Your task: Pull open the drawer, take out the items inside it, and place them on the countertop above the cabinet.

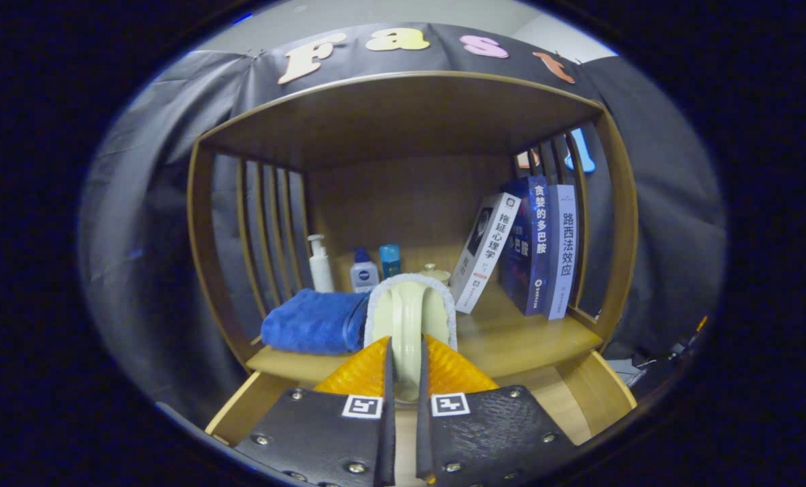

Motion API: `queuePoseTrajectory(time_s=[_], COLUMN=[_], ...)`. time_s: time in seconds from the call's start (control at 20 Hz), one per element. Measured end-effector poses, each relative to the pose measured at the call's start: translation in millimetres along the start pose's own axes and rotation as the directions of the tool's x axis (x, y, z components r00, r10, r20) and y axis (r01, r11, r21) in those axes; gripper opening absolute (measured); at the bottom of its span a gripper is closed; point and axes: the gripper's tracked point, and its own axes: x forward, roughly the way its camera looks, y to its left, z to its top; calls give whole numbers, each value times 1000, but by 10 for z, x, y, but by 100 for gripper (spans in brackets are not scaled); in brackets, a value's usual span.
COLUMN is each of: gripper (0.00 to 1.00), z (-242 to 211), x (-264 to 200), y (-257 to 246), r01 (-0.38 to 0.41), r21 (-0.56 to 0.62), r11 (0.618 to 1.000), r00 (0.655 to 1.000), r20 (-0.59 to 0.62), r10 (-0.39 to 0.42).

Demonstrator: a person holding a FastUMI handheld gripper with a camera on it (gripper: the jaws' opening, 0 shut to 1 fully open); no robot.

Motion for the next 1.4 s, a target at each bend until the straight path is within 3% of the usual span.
queuePoseTrajectory(time_s=[0.25,0.35,0.4,0.55,0.7,0.9,1.05,1.3,1.4], gripper=[12,12,17,18,19,19,33,98,98], z=[-462,-442,-560,-548,-504,-492,-450,-131,-32], x=[545,771,820,1144,1354,1446,1407,903,569], y=[-209,-193,-197,-192,-242,-224,-277,-166,-61], r01=[61,57,50,21,48,75,99,102,80], r21=[-45,-11,8,11,-101,-126,-150,-206,-237], r11=[997,998,999,1000,994,989,984,973,968], r00=[980,979,970,975,983,983,985,995,995], r20=[-189,-195,-240,-223,-171,-156,-124,32,83], r10=[-69,-58,-47,-18,-64,-95,-118,-97,-62])
